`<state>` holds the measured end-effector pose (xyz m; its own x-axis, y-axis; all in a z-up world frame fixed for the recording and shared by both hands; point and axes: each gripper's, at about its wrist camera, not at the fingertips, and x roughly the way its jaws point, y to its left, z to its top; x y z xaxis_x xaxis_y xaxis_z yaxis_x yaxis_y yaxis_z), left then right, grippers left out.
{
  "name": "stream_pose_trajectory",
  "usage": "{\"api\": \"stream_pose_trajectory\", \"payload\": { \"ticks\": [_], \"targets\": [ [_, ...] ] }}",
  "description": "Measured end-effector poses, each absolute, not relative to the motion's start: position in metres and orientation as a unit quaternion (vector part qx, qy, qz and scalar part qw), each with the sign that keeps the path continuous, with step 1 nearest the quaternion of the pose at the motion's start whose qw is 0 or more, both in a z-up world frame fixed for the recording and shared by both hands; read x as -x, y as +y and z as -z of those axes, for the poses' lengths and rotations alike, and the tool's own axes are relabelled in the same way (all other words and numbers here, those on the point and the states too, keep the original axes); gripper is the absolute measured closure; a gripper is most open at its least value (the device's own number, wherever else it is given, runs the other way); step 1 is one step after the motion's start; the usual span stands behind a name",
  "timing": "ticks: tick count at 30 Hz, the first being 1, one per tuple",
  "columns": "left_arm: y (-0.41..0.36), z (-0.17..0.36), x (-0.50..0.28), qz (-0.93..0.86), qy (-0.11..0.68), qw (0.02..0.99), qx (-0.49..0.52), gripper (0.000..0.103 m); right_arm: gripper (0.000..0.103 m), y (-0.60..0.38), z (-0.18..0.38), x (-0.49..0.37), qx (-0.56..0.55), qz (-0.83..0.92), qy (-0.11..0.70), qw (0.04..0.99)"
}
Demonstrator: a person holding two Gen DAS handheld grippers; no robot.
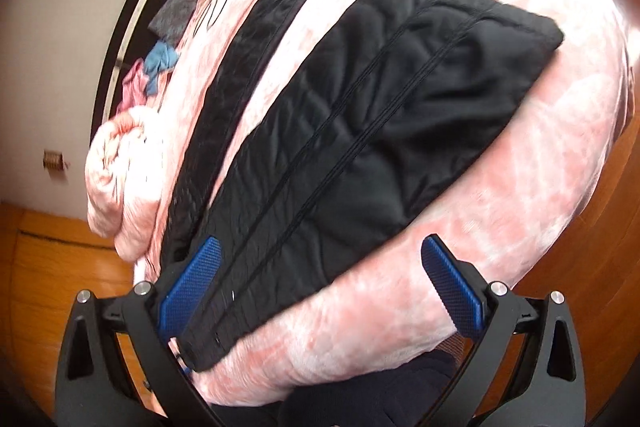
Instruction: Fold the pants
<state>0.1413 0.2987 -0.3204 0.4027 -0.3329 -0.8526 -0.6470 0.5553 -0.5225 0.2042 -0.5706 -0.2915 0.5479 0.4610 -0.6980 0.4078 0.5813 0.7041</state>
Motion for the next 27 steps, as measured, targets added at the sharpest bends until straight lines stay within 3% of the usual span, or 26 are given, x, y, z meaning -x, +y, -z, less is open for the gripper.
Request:
{"api": "stream_pose_trajectory", "payload": {
  "ticks": [2,11,12,13,14,15,16,27],
  "targets": [
    [0.299,0.321,-0.140,-0.106,0.523,0.698,0.477,0.069,0.003,-0.602,0.297,-0.204,-0.484,0.000,0.454,0.748],
    [0.298,0.328,-0.139,-0.122,0.518,0.698,0.480,0.068,0.008,-0.676,0.336,-0.208,-0.552,0.037,0.414,0.723],
    [0.297,0.326,-0.139,-0.127,0.519,0.700,0.474,0.069,0.026,-0.680,0.340,-0.212,-0.558,0.034,0.409,0.722],
    [0.296,0.324,-0.139,-0.133,0.520,0.701,0.470,0.073,0.052,-0.682,0.345,-0.215,-0.561,0.031,0.411,0.718],
    [0.296,0.323,-0.137,-0.137,0.516,0.700,0.474,0.078,0.060,-0.683,0.349,-0.217,-0.564,0.035,0.415,0.713],
    [0.295,0.322,-0.135,-0.143,0.515,0.698,0.477,0.080,0.078,-0.682,0.352,-0.218,-0.561,0.040,0.421,0.711],
    [0.294,0.319,-0.135,-0.149,0.515,0.699,0.474,0.082,0.086,-0.680,0.352,-0.218,-0.555,0.045,0.427,0.713],
    [0.319,0.286,-0.097,-0.197,0.485,0.701,0.484,0.086,0.092,-0.633,0.312,-0.205,-0.478,0.026,0.463,0.746]
  ]
}}
